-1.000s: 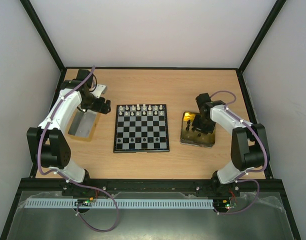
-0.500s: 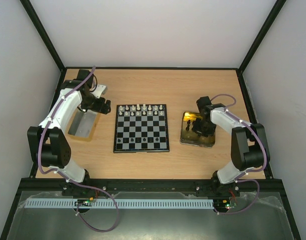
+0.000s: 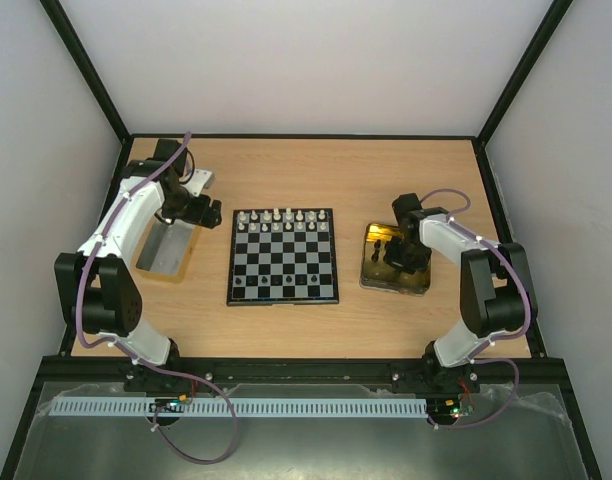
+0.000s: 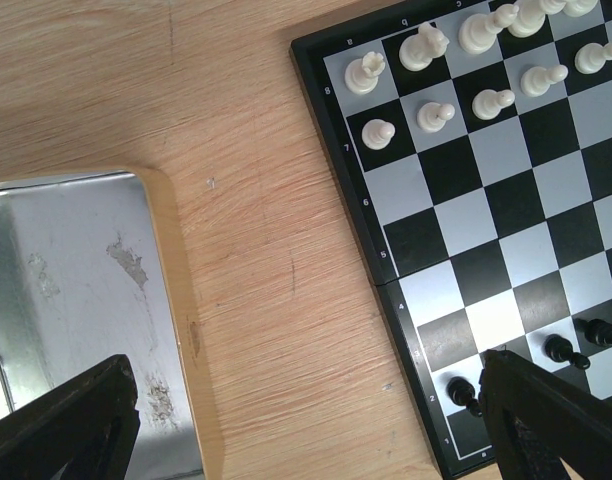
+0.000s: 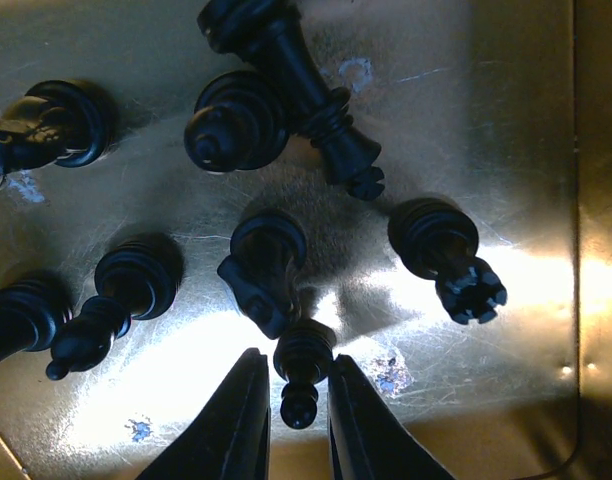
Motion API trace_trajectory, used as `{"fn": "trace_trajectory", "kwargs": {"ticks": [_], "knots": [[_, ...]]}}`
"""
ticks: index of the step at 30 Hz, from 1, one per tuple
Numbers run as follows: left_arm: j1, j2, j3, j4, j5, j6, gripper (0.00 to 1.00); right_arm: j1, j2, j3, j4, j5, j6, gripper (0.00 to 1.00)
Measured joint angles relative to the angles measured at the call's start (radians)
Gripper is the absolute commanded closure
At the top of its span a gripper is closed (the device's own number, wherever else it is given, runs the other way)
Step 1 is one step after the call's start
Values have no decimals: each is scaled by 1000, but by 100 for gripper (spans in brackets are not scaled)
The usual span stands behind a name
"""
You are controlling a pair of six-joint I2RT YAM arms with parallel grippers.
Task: Set up the chess pieces on the board
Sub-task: Pick up the chess piece from the storage box, then place the chess piece on the chessboard.
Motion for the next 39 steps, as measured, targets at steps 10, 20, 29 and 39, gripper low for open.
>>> {"fn": "trace_trajectory", "kwargs": {"ticks": [10,20,29,39], "knots": [[0,0,0,0,-4,0,7,0,3,0,4,2,-4,96],[0,0,0,0,-2,0,7,10,-43,22,-46,15,-3,97],[0,0,0,1,16,0,7,206,-138,187,-195,31,43,97],[-4,-20,0,1,24,0,7,443,-64,293,-260,26,113,97]]}}
